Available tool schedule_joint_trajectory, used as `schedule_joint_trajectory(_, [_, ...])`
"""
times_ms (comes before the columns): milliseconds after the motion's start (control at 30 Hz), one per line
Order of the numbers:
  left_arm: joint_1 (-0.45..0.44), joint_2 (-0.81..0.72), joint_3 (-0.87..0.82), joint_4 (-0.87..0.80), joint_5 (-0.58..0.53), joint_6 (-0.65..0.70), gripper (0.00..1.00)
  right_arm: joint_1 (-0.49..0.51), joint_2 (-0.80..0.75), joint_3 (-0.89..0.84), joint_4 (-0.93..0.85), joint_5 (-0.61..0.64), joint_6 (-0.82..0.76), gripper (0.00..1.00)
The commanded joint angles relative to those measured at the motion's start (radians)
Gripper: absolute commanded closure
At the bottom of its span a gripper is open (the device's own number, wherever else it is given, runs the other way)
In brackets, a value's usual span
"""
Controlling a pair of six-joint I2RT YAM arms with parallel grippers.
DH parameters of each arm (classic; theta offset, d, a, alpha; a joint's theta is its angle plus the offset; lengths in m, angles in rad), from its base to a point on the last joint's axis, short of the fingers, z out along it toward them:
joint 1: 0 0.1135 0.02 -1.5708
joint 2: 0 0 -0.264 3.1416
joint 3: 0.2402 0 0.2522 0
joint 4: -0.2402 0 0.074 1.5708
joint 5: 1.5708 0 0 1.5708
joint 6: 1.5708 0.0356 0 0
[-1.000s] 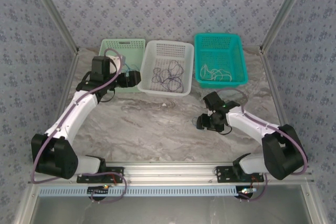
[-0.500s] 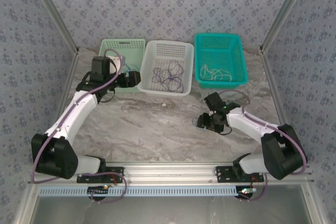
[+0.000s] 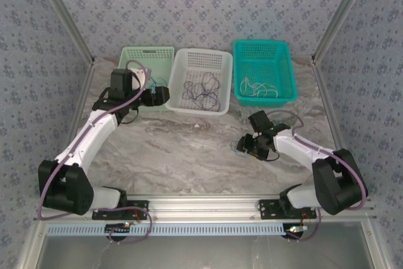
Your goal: Untangle the cables
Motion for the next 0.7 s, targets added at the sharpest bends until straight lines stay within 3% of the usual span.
schedule_joint_trajectory(0, [-0.003,-0.014,-0.01,0.035,0.025,-0.012,0.11,-0.009,0.039,-0.007,-0.001,-0.024,0.023,0.44])
schedule_joint_trajectory(100, [-0.003,-0.013,-0.013,0.04,0.025,-0.011,0.11,-0.012,0.066,-0.007,0.006,-0.022,0.021,0.49])
schedule_joint_trajectory(400, [-0.005,-0.005,-0.026,0.052,0.04,-0.025,0.11,0.005,-0.019,-0.021,0.005,0.078,0.014,0.98])
schedule_joint_trajectory(667, [-0.081,0.005,-0.032,0.076,0.071,-0.015,0.12,0.073,-0.161,0.021,-0.037,0.218,-0.039,1.0])
